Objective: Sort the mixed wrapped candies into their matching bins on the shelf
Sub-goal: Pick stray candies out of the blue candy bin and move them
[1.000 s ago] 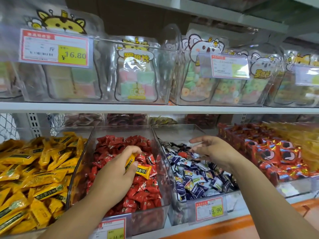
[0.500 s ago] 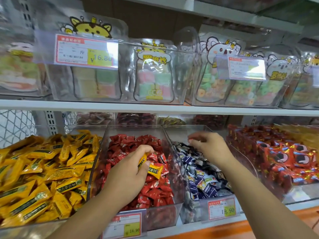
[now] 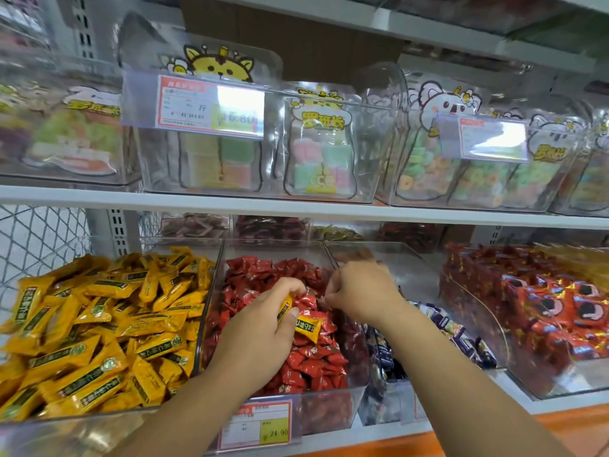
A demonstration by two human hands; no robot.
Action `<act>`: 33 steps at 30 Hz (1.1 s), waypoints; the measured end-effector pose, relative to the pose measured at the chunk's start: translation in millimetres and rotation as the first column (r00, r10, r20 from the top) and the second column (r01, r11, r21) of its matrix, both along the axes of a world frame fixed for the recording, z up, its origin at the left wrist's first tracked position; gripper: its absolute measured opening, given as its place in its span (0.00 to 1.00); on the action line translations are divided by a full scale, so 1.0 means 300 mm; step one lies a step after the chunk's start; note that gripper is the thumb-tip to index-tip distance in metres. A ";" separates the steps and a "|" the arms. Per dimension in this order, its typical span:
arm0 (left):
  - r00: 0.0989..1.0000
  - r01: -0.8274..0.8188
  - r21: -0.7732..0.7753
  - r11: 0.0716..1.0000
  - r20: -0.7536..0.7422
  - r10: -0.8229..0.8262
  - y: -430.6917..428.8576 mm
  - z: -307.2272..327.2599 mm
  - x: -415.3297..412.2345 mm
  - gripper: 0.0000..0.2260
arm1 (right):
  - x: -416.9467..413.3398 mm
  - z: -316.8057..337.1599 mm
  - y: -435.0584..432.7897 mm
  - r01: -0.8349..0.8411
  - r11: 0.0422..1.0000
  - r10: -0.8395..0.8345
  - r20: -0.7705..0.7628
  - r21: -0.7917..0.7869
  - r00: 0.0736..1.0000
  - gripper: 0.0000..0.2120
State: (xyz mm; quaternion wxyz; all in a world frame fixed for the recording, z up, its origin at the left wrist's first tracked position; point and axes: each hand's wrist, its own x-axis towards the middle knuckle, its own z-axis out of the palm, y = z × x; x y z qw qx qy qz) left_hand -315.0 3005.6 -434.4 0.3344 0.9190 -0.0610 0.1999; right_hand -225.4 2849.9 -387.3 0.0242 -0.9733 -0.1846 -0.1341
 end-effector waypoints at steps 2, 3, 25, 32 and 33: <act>1.000 0.004 -0.007 1.000 0.003 -0.004 0.001 0.000 -0.001 0.11 | -0.005 -0.002 -0.008 -0.016 0.990 0.024 -0.057 0.139 0.998 0.09; 1.000 0.006 -0.006 1.000 0.002 -0.006 0.001 0.000 -0.002 0.11 | -0.011 0.006 -0.024 -0.018 0.964 0.047 -0.105 0.265 0.993 0.09; 0.995 0.049 -0.059 0.997 0.091 -0.043 -0.047 0.000 0.096 0.10 | 0.204 -0.127 -0.344 0.069 0.996 -0.047 -0.297 0.062 0.954 0.30; 0.999 0.022 -0.020 1.000 0.024 -0.021 -0.062 -0.007 0.083 0.10 | 0.195 -0.054 -0.451 0.038 0.973 0.033 -0.302 0.226 0.953 0.20; 1.000 0.018 -0.013 1.000 0.020 -0.018 -0.068 -0.003 0.079 0.10 | 0.181 -0.037 -0.447 0.005 0.978 0.062 -0.308 0.211 0.949 0.17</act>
